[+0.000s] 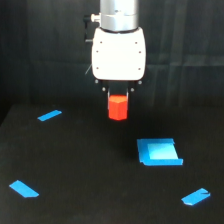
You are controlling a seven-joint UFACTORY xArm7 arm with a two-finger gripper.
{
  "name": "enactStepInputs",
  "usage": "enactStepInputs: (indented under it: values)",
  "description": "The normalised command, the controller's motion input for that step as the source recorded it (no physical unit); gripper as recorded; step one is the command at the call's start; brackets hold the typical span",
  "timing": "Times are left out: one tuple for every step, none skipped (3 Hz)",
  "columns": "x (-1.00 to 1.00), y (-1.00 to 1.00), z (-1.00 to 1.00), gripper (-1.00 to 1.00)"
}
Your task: Pick up the red object from the table
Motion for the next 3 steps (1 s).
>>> enactStepInputs:
  values:
    - [0.01,0.05,0.06,-1.00]
    - [0.02,0.03,0.08,-0.95]
    - [-0.08,-0.06,0.03,-0.94]
